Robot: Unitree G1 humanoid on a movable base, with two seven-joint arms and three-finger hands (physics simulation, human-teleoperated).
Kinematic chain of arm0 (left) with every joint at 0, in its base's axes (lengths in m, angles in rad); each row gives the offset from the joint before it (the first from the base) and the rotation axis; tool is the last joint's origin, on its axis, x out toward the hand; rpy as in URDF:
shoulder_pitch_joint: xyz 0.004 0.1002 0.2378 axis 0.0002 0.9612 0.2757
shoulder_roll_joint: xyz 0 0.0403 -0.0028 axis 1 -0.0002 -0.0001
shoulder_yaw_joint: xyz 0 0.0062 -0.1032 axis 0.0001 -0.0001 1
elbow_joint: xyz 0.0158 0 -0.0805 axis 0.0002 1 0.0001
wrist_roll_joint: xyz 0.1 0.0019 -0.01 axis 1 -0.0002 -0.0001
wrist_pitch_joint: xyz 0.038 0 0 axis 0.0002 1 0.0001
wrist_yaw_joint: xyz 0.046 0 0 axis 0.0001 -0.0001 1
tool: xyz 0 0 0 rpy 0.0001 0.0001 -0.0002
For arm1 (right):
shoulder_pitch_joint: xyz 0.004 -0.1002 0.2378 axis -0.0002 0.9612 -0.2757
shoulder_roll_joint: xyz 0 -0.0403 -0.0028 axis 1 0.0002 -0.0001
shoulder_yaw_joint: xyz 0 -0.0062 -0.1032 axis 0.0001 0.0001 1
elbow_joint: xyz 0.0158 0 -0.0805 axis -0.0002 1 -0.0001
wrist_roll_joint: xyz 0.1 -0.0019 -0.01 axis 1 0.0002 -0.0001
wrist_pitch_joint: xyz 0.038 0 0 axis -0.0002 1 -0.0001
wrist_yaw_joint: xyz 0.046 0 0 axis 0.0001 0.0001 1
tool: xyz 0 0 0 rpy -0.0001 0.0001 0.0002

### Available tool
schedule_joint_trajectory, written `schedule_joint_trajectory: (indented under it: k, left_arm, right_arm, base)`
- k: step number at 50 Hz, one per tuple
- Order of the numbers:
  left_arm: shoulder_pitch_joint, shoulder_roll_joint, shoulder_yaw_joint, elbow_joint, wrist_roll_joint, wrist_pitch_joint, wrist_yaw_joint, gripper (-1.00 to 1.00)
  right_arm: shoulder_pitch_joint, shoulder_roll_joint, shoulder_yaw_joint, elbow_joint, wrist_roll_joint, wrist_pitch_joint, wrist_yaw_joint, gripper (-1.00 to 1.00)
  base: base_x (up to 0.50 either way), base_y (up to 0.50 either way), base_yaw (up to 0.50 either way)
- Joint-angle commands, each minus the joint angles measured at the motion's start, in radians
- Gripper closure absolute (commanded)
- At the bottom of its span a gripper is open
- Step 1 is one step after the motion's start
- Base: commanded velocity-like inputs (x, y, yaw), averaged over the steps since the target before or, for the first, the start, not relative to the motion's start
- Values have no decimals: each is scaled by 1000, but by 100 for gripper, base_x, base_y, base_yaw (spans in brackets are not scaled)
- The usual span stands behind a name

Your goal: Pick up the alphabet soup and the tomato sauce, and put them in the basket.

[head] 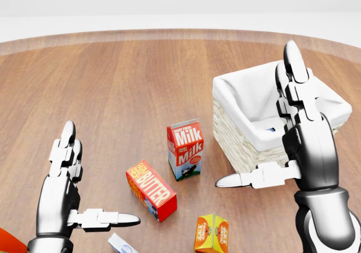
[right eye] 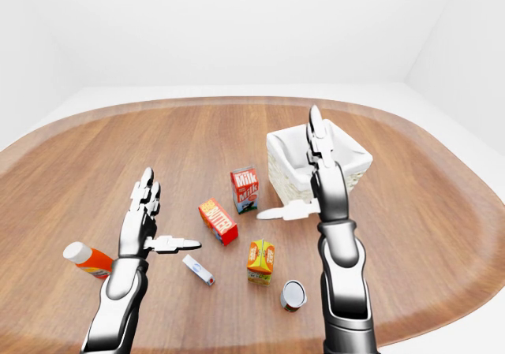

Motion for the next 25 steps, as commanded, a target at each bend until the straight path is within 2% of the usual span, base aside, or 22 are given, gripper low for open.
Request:
schedule_joint_trajectory:
  k: [1, 25]
  left_arm:
    - [1, -1, 3, -4, -18, 0, -9, -100]
    - [1, 0, 3, -4, -19, 0, -9, -100]
  right_arm:
    - [87, 19, -4, -16, -13, 0, -7, -100]
    - [232, 43, -30, -34, 6, 0, 16, -100]
  base:
    - [0, 0, 0]
    - [0, 0, 0]
